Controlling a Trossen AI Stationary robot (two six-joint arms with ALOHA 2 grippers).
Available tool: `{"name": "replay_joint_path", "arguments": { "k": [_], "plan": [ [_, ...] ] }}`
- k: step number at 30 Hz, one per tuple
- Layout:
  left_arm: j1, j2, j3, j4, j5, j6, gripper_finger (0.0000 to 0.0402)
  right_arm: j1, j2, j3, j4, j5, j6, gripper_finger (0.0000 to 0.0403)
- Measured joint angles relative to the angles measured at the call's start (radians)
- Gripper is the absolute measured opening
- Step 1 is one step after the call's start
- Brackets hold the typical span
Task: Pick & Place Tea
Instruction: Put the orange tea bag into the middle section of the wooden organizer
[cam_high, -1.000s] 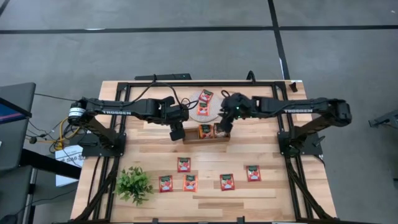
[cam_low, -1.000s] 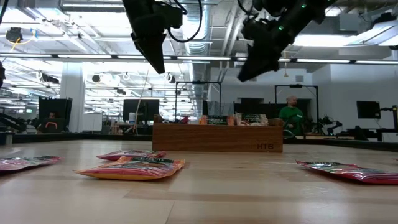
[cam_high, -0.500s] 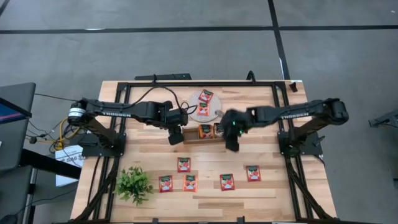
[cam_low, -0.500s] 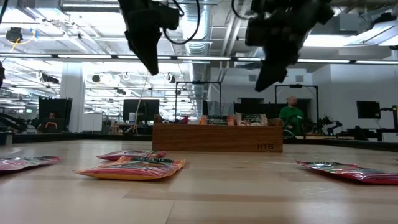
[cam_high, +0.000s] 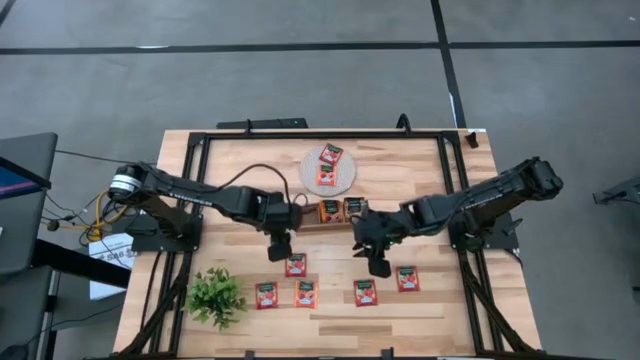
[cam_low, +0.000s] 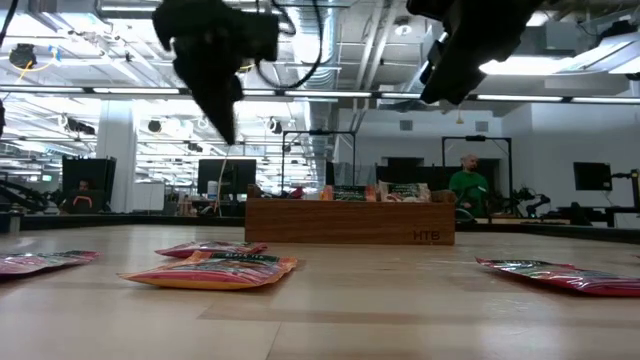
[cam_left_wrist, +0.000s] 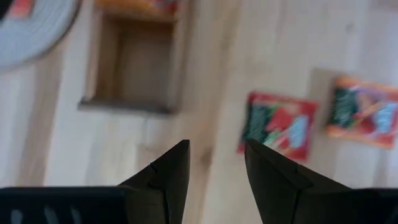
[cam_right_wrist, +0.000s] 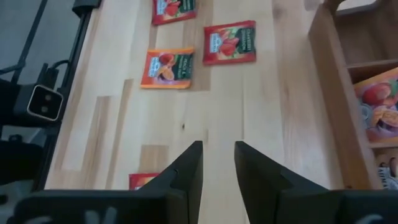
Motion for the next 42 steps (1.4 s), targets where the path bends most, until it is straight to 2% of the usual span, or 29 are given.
{"name": "replay_joint_path", "arguments": {
  "k": [4,9,15,21,26,32,36,42],
  "plan": [
    [-0.032,0.033,0.001,0.081,0.007,0.001,0.0147,0.016,0.0,0.0,-0.023,0.0,0.0,0.0079],
    [-0.05,0.097,0.001,0.166,0.106,-0.001,0.0147,0.015,0.0,0.0,-0.101,0.0,-0.005,0.0075],
    [-0.092,0.164,0.001,0.266,0.172,-0.009,0.0147,0.009,0.0,0.0,-0.162,0.001,-0.009,0.0075],
    [-0.135,0.188,0.001,0.287,0.168,0.064,0.0147,-0.024,-0.004,-0.035,-0.156,0.009,0.051,0.0075],
    [-0.188,0.229,0.001,0.35,0.165,0.09,0.0147,-0.026,-0.038,-0.078,-0.159,0.09,0.132,0.0075],
    [-0.236,0.3,0.001,0.462,0.128,0.038,0.0147,0.005,-0.163,-0.119,-0.125,0.155,0.182,0.0075],
    [-0.244,0.318,0.001,0.487,0.081,0.009,0.0147,0.034,-0.284,-0.151,-0.102,0.263,0.217,0.0075],
    [-0.243,0.32,0.001,0.469,0.071,0.01,0.0147,0.075,-0.473,-0.204,-0.035,0.393,0.237,0.0075]
  ]
}}
